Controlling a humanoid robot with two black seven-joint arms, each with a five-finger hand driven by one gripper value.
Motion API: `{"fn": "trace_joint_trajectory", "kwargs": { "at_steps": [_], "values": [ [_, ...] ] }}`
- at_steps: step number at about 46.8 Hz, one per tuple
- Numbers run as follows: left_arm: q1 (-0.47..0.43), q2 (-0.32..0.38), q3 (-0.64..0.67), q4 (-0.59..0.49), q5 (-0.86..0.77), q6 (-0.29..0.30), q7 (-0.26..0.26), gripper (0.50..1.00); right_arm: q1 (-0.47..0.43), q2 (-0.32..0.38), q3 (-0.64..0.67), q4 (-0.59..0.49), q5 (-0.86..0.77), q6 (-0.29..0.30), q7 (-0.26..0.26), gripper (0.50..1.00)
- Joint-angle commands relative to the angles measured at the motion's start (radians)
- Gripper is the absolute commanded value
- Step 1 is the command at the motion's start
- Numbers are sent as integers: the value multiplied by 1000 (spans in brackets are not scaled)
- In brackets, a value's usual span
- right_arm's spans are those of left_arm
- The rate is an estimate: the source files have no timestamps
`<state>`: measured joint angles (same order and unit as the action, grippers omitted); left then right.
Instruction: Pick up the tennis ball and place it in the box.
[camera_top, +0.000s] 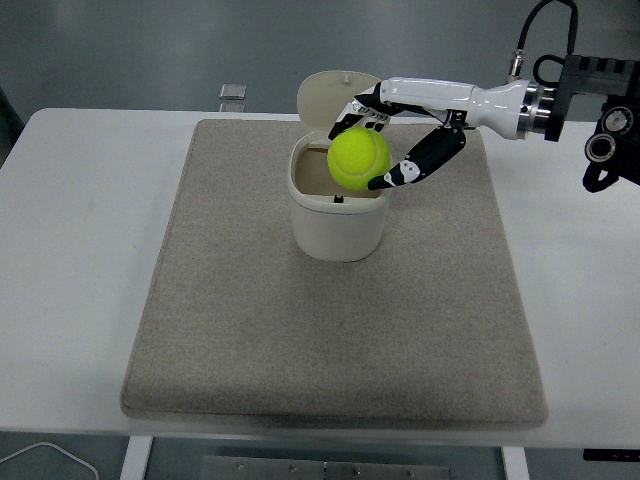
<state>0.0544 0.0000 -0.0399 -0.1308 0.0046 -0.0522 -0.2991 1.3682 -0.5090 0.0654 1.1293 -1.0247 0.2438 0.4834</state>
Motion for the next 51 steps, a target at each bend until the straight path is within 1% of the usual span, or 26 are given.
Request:
{"fn": "trace_joint_trajectory", "kwargs": {
  "at_steps": [1, 6, 12, 14, 20, 22, 27, 32, 36, 43, 51],
  "values": [
    [1, 0, 0, 0, 0, 0, 0, 992, -1, -2, -1, 0, -2, 0, -8, 588],
    [-1, 0, 0, -1, 0, 0, 0, 992, -1, 0, -3, -8, -2, 0, -35, 607],
    [1, 0, 0, 0, 0, 0, 0, 992, 0, 0, -9, -8, -2, -1, -45, 619],
    [1, 0, 0, -1, 0, 0, 0, 992, 0, 0, -7, -8, -2, -1, -45, 647],
    [1, 0, 0, 0, 0, 0, 0, 992, 0, 0, -9, -9, 0, -12, -49, 697],
    [-1, 0, 0, 0, 0, 0, 0, 992, 0, 0, -9, -13, 0, -14, -49, 725],
    [1, 0, 0, -1, 0, 0, 0, 992, -1, 1, -9, -16, 2, -14, -49, 754],
    [-1, 0, 0, 0, 0, 0, 0, 992, -1, 0, -9, -16, 2, -14, -49, 758],
    [1, 0, 0, 0, 0, 0, 0, 992, -1, 0, -9, -16, 2, -14, -49, 787],
    [1, 0, 0, 0, 0, 0, 0, 992, -1, 0, -9, -16, 2, -14, -49, 795],
    [-1, 0, 0, 0, 0, 0, 0, 992, -3, 0, -10, -16, 2, -14, -49, 848]
  ]
}}
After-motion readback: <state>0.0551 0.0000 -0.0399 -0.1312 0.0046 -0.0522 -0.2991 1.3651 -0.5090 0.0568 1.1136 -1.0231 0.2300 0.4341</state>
